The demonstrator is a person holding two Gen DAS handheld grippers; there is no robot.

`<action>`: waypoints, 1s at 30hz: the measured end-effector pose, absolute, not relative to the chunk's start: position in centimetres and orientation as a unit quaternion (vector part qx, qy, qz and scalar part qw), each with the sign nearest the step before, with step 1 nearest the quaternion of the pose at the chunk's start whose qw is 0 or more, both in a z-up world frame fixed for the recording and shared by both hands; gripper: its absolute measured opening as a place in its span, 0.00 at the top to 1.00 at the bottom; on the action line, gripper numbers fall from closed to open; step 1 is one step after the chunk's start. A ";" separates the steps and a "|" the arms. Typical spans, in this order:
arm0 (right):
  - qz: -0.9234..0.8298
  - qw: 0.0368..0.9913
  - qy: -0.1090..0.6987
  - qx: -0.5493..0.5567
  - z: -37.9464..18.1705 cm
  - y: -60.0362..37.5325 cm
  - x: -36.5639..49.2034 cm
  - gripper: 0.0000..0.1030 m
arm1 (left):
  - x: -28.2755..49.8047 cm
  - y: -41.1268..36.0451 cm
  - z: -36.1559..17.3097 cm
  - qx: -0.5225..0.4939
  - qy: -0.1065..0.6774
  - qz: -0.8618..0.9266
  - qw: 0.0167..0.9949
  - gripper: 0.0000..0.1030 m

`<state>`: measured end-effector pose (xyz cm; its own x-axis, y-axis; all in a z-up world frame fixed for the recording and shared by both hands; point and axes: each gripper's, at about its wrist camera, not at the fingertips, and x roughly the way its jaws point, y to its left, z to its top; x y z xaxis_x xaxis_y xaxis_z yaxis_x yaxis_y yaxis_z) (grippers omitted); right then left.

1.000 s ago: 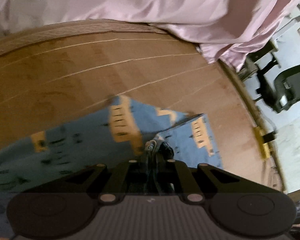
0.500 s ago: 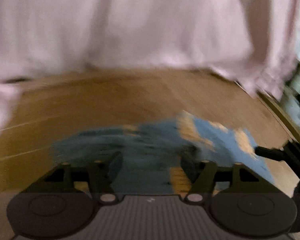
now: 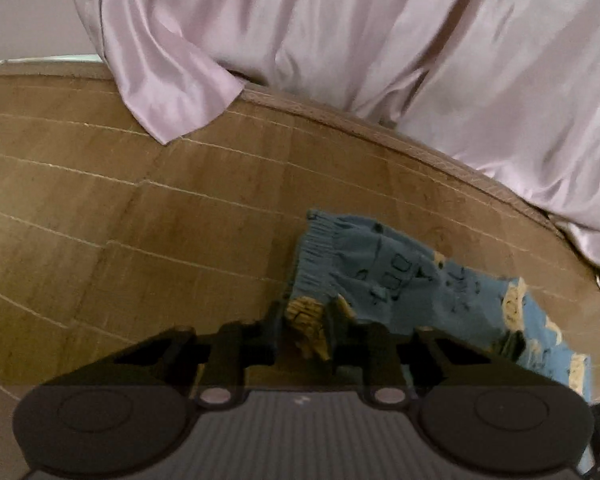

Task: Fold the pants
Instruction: 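Fold the held edge over with the left gripper toward the right gripper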

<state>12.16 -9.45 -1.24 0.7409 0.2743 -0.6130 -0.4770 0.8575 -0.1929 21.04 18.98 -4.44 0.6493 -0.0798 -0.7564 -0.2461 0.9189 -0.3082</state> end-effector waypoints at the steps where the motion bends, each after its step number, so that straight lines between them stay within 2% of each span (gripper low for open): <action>1: 0.204 0.917 0.297 -0.169 -1.2 -9.5 12.2 0.31 | 20.8 18.6 -4.2 -0.193 0.402 0.048 0.894 0.79; 4: 0.203 0.918 0.304 -0.156 -1.3 -9.7 12.2 0.28 | 20.2 15.3 -3.3 -0.081 0.350 0.025 0.933 0.80; 7: 0.200 0.919 0.310 -0.143 -1.4 -10.0 12.4 0.25 | 20.0 12.0 -3.9 0.032 0.333 -0.030 0.942 0.80; 10: 0.201 0.917 0.313 -0.143 -1.3 -10.0 12.6 0.24 | 19.9 11.2 -5.2 0.076 0.332 -0.017 0.940 0.80; 12: 0.202 0.917 0.312 -0.144 -1.3 -10.0 12.6 0.24 | 20.2 11.5 -6.2 0.086 0.347 0.007 0.934 0.77; 14: 0.201 0.918 0.312 -0.142 -1.3 -10.1 12.6 0.24 | 20.5 12.5 -6.9 0.068 0.376 0.026 0.924 0.59; 16: 0.201 0.918 0.312 -0.139 -1.4 -10.1 12.6 0.24 | 20.7 13.7 -7.2 0.024 0.393 0.043 0.918 0.48; 18: 0.201 0.918 0.312 -0.137 -1.4 -10.2 12.6 0.23 | 21.2 15.2 -7.2 -0.038 0.410 0.035 0.911 0.48; 19: 0.202 0.918 0.312 -0.136 -1.4 -10.2 12.6 0.23 | 21.3 15.7 -7.3 -0.061 0.413 0.033 0.908 0.50; 22: 0.203 0.918 0.312 -0.133 -1.4 -10.3 12.6 0.23 | 21.5 15.6 -7.1 -0.038 0.404 0.033 0.914 0.65; 25: 0.204 0.919 0.313 -0.128 -1.5 -10.5 12.7 0.22 | 21.5 15.2 -6.9 -0.045 0.407 0.047 0.911 0.74; 26: 0.203 0.919 0.313 -0.127 -1.5 -10.5 12.7 0.22 | 21.4 15.1 -6.6 -0.054 0.406 0.055 0.911 0.83; 30: 0.197 0.920 0.313 -0.129 -1.5 -10.3 12.7 0.20 | 21.4 14.7 -4.3 -0.081 0.376 0.053 0.921 0.87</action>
<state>12.67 -10.32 -1.49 0.7270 0.2810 -0.6265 -0.4424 0.8895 -0.1144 21.42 14.72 -4.34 0.7112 0.0362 -0.7021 -0.1581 0.9813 -0.1095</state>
